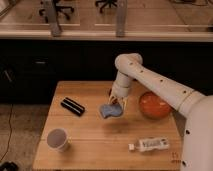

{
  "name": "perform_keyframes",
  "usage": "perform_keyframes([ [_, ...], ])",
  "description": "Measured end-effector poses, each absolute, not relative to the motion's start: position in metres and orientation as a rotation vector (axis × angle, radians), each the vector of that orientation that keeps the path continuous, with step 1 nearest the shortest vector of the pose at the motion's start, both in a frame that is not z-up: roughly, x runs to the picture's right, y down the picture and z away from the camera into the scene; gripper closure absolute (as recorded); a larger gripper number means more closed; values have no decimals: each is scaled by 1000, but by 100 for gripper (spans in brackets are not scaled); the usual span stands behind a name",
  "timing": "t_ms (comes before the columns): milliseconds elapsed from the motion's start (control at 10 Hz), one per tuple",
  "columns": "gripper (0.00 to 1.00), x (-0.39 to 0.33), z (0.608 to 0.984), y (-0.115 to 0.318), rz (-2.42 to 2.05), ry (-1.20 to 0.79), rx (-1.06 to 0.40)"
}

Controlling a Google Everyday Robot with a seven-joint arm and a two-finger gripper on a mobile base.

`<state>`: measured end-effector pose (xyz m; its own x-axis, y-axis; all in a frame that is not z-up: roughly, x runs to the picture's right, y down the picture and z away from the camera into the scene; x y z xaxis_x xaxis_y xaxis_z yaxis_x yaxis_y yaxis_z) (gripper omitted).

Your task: Place the white sponge in the ceramic bowl

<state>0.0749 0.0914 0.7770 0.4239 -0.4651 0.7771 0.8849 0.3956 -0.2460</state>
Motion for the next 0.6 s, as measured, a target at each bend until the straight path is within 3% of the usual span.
perform_keyframes([
  [600,95,119,766,56,-904,-600,-695],
])
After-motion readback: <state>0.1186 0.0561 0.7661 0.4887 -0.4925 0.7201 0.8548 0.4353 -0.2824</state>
